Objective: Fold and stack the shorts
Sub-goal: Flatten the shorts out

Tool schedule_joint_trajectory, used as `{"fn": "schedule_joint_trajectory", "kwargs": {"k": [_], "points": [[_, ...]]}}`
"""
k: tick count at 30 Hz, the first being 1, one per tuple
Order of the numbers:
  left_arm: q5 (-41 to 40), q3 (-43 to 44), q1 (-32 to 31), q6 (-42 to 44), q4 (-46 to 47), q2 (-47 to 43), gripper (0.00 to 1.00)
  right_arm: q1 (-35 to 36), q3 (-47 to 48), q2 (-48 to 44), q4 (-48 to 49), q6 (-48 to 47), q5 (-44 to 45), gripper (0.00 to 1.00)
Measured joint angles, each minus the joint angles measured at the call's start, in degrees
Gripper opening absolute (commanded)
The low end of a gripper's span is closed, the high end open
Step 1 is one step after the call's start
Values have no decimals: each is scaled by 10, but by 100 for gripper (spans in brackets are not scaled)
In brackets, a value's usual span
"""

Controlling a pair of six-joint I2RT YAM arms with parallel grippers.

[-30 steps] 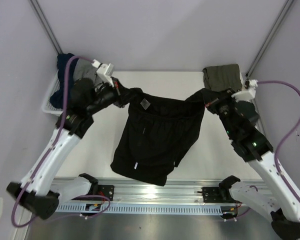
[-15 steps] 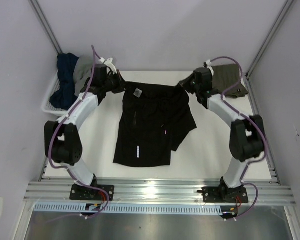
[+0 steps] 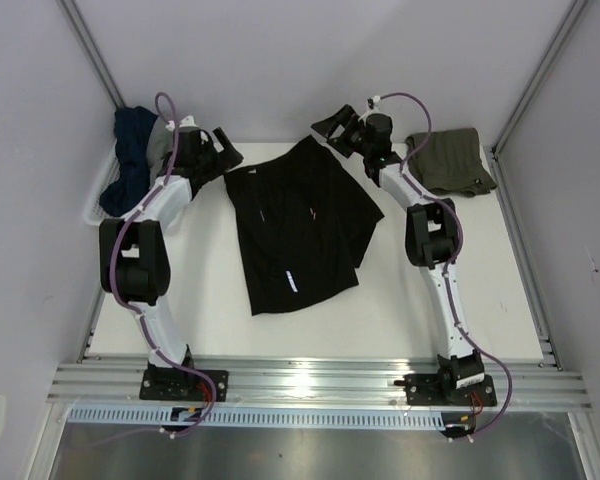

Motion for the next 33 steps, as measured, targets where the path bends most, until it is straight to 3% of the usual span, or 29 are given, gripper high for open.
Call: {"fn": "schedule_joint_trajectory", "kwargs": {"k": [4,11,14,17,18,24,33], "points": [[-26,0,-2,1,-16,-6,99,-7,-222,-125,9,-25,7,100],[-27,14,-28,47,-42,-57,99,-21,-312,-296,-111,-123,44,97],[-22,20,-47,67,-42,-63,97,-21,-378,-384,-147,-153,64,91],[-10,29,-61,82,-57,-53,94,-21,-465,-457,-179,-172,89,79],[-8,37,-62,86,-63,-46,93,-20,-496,-473,-188,-177,97,68],[-18,75,-64,102,-96,10,87,-19,-675,-517,-238,-188,135,40],[-81,131,-66,102,-146,78,82,-19,-720,-517,-261,-197,164,34]]}}
